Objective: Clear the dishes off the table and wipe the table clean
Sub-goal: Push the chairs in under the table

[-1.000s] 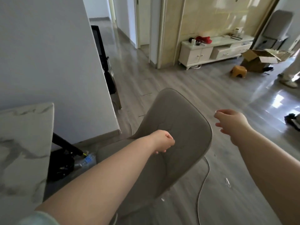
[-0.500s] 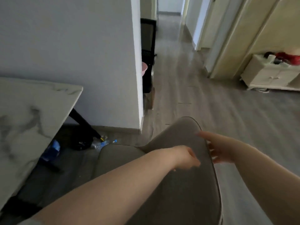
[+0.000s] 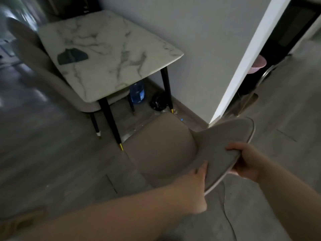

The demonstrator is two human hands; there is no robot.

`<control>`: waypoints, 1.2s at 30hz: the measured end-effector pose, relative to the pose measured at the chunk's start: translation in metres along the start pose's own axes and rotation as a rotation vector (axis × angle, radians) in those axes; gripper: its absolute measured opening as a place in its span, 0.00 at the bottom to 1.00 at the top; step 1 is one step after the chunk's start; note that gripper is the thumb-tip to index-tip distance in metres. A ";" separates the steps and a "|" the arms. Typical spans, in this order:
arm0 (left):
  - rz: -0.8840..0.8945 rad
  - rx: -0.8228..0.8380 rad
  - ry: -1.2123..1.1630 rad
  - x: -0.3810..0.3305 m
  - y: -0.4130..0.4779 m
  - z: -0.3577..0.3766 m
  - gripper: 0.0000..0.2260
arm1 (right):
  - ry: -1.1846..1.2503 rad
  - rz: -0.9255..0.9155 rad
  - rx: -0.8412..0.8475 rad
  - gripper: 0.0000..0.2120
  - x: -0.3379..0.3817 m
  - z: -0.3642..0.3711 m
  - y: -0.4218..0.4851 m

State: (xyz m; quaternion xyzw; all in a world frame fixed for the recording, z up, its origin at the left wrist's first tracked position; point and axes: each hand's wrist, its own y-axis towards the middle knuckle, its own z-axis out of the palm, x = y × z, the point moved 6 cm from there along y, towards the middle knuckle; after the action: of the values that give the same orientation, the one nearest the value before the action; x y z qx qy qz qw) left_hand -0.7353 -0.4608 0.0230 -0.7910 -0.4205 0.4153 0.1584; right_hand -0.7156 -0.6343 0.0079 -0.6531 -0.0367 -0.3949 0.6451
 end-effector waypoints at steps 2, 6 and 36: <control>0.024 -0.111 0.054 0.008 -0.009 -0.005 0.44 | 0.030 -0.030 0.048 0.08 -0.006 0.017 -0.001; 0.053 -0.133 0.158 0.021 -0.021 -0.026 0.41 | 0.083 -0.068 0.089 0.07 -0.008 0.042 -0.003; -0.210 -0.177 0.177 0.177 0.104 -0.286 0.33 | 0.031 -0.119 0.246 0.15 0.173 0.263 0.168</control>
State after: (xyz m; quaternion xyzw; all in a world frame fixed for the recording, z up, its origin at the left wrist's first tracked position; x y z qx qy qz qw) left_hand -0.4000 -0.3540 0.0413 -0.7870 -0.5202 0.2865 0.1671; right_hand -0.3801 -0.5127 0.0063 -0.5597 -0.1136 -0.4351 0.6961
